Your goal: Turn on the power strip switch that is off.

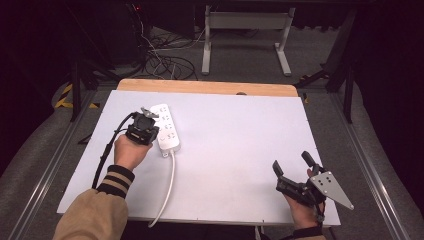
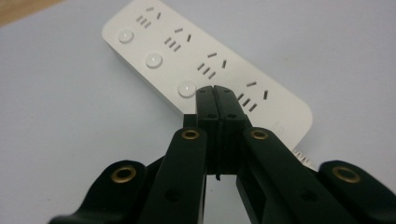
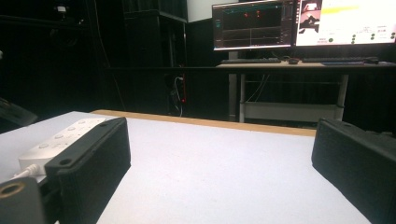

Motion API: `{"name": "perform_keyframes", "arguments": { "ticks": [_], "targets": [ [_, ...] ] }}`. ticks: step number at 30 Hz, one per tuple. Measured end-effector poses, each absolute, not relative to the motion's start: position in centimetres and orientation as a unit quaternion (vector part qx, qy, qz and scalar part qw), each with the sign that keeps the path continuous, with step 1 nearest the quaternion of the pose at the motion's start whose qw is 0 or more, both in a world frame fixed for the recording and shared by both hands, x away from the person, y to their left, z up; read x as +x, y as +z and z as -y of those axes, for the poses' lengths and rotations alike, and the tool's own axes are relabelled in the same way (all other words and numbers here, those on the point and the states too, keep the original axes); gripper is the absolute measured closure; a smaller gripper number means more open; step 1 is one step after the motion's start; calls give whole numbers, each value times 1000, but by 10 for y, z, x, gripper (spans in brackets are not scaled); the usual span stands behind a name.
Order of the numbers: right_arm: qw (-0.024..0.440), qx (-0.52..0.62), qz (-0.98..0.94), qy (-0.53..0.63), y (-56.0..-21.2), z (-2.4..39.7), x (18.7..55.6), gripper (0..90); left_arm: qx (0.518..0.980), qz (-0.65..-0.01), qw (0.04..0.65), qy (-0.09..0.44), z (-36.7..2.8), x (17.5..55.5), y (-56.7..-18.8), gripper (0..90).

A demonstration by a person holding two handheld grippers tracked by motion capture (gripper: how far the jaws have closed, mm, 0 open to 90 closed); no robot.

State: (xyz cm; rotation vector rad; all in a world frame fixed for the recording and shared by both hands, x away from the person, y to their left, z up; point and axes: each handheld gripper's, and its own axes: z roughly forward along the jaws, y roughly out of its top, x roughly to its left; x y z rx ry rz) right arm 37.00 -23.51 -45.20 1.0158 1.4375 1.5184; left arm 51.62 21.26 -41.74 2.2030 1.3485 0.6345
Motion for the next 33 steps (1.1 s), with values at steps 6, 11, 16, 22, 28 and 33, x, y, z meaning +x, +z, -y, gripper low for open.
{"name": "perform_keyframes", "arguments": {
  "ticks": [6,11,16,22,28,33],
  "targets": [
    [395,395,-574,599,-452,232,369,50,809,-495,226,221,-206,522,-427,900],
    [393,397,-575,598,-452,232,369,51,816,-490,222,212,-207,527,-433,900],
    [390,400,-575,597,-452,233,368,53,818,-492,224,197,-206,531,-437,900],
    [390,404,-574,596,-452,234,367,54,822,-491,201,209,-203,532,-440,900],
    [392,402,-571,599,-451,235,365,54,818,-495,216,197,-211,531,-441,900],
    [390,404,-571,598,-451,235,366,54,810,-490,262,189,-215,532,-438,900]
  ]
}}
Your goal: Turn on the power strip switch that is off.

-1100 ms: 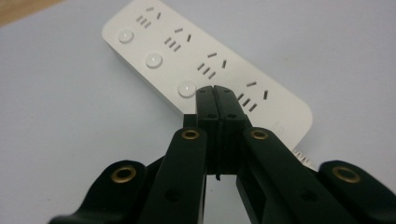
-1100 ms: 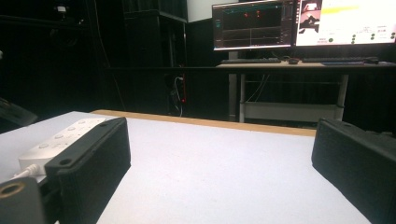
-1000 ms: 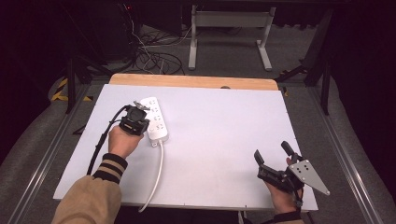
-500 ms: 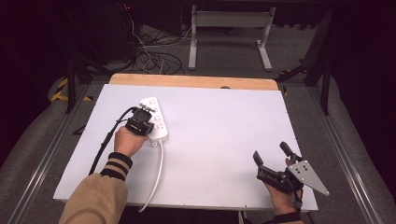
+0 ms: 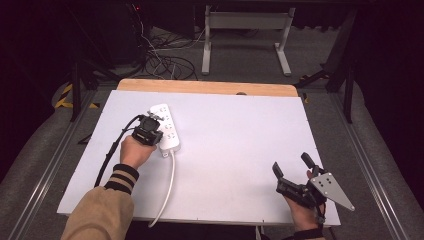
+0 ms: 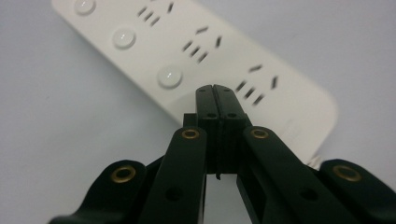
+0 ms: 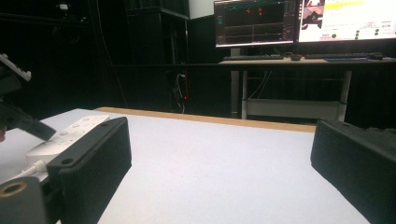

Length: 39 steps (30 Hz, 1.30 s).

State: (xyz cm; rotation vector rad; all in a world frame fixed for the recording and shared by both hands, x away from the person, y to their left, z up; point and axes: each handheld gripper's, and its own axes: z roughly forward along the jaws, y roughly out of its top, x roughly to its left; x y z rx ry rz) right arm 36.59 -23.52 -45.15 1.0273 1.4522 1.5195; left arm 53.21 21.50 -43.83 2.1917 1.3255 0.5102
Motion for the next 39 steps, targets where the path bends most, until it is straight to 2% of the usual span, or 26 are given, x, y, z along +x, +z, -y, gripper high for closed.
{"name": "perform_keyframes", "arguments": {
  "ticks": [11,17,24,39],
  "targets": [
    [392,407,-569,598,-451,237,364,55,812,-492,255,182,-211,533,-443,900],
    [394,407,-569,597,-451,237,363,55,810,-493,246,201,-206,530,-445,900],
    [399,407,-566,595,-450,238,361,55,810,-498,250,186,-206,531,-445,900],
    [401,408,-566,594,-450,239,360,55,811,-502,234,190,-200,530,-444,900]
  ]
}}
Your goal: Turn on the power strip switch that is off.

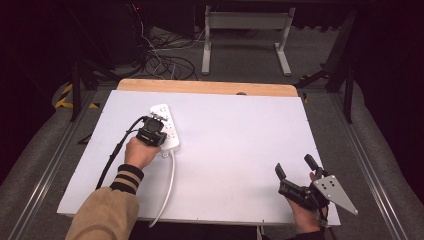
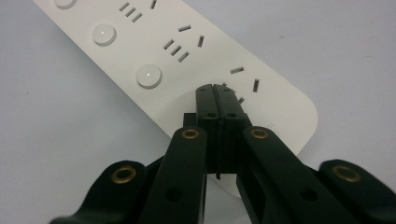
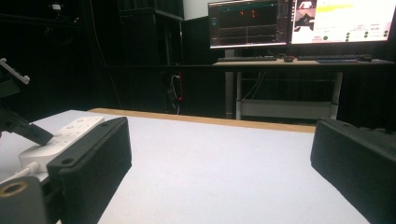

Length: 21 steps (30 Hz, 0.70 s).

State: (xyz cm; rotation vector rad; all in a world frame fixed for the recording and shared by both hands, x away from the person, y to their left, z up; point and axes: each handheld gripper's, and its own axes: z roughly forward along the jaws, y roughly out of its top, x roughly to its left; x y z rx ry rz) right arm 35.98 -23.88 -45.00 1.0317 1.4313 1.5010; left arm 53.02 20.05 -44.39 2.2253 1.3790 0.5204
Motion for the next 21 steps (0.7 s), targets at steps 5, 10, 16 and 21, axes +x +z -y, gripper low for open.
{"name": "perform_keyframes", "arguments": {
  "ticks": [5,10,16,21],
  "targets": [
    [401,408,-566,594,-450,239,359,55,811,-501,233,193,-200,530,-444,900],
    [402,407,-566,594,-450,239,359,56,812,-500,232,193,-200,530,-444,900],
    [400,408,-566,594,-450,239,358,56,810,-503,236,187,-201,531,-444,900],
    [401,408,-566,594,-450,239,358,57,809,-503,229,198,-200,531,-446,900]
  ]
}}
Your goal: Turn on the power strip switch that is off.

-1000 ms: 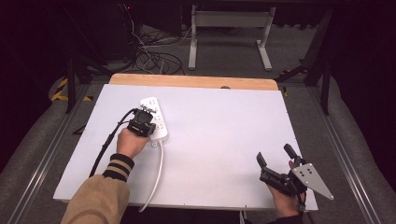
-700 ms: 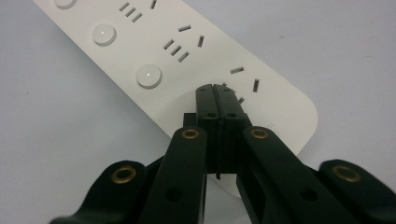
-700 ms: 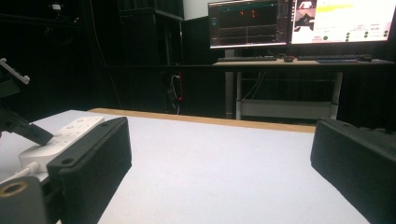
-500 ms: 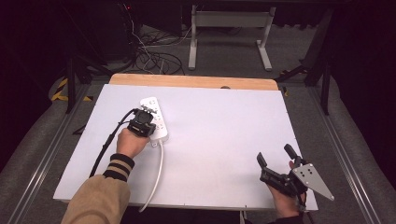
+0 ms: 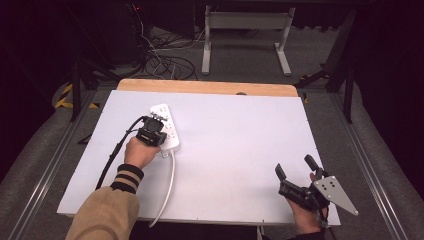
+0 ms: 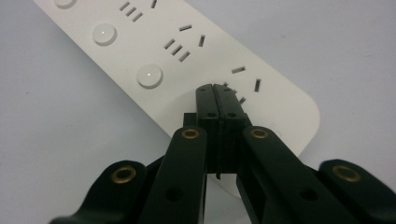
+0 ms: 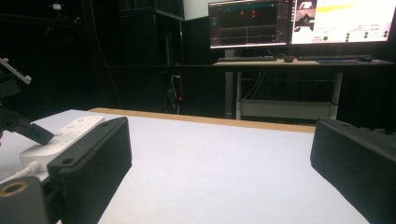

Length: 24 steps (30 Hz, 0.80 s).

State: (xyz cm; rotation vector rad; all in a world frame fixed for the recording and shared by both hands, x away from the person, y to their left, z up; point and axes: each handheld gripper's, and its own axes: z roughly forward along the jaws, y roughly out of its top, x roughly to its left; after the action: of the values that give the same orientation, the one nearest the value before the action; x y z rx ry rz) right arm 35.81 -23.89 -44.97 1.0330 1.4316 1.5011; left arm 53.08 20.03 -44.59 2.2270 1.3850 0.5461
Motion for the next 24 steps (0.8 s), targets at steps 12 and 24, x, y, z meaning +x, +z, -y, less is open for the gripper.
{"name": "perform_keyframes", "arguments": {
  "ticks": [12,24],
  "targets": [
    [402,409,-566,593,-450,239,358,58,810,-500,230,202,-201,530,-446,900],
    [400,409,-566,593,-450,239,358,59,810,-501,227,206,-199,530,-446,900]
  ]
}}
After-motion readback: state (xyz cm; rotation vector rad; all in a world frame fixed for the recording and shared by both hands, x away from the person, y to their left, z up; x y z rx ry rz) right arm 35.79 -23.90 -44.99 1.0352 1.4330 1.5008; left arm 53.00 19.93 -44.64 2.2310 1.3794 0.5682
